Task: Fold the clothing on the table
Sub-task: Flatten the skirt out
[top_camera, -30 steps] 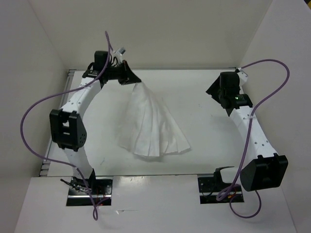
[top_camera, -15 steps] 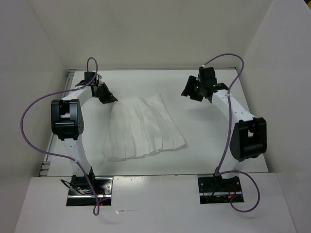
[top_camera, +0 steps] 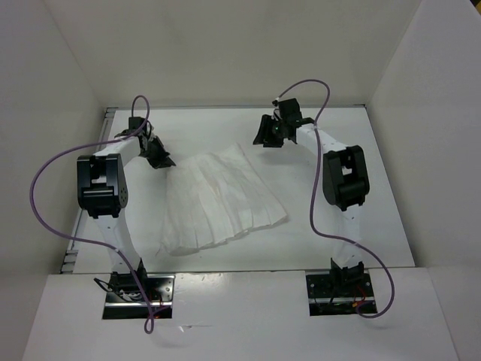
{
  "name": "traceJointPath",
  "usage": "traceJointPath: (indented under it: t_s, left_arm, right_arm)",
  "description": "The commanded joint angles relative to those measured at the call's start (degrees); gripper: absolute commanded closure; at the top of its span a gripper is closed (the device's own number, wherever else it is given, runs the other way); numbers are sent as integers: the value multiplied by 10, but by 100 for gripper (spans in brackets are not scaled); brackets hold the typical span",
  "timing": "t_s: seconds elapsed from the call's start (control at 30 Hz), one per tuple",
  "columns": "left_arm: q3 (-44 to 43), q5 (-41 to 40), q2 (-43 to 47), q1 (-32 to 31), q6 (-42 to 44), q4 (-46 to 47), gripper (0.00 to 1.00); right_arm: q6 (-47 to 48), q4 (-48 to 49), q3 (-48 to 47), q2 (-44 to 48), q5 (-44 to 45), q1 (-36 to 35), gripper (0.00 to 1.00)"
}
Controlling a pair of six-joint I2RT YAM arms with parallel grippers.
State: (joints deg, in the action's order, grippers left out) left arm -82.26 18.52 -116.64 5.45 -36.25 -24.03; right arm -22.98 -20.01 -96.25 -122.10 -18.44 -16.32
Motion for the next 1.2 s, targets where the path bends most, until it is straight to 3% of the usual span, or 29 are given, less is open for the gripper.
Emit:
traceJointPath:
  t_s: [0.0,0.37,0.6,0.77,0.87,0.9,0.97,1.17]
  left_arm:
    - [8,-1,34,3,12,-6,100]
    - [24,5,46,3,7,-6,100]
    - [30,-1,56,3,1,-6,100]
    - [30,-1,56,3,1,-6,100]
    - [35,-1,56,3,1,-6,100]
    - [35,-1,56,3,1,-6,100]
    - [35,-1,51,3,7,-6,100]
    - [24,5,63,8,30,-6,100]
  right_arm:
    - [20,24,-82,-56,-40,-13,46]
    - [38,-109,-376,-255,-110,-43,46]
    - [38,-124,-373,-274,-105,-57,48]
    - [38,-119,-318,-251,-100,-57,49]
    - [38,-119,-295,-251,-100,-57,66]
    - [38,-119,-295,-251,-100,-57,84]
    - [43,-124,-295,-242,-86,-57,100]
    - [51,-144,-261,-125,44,-49,100]
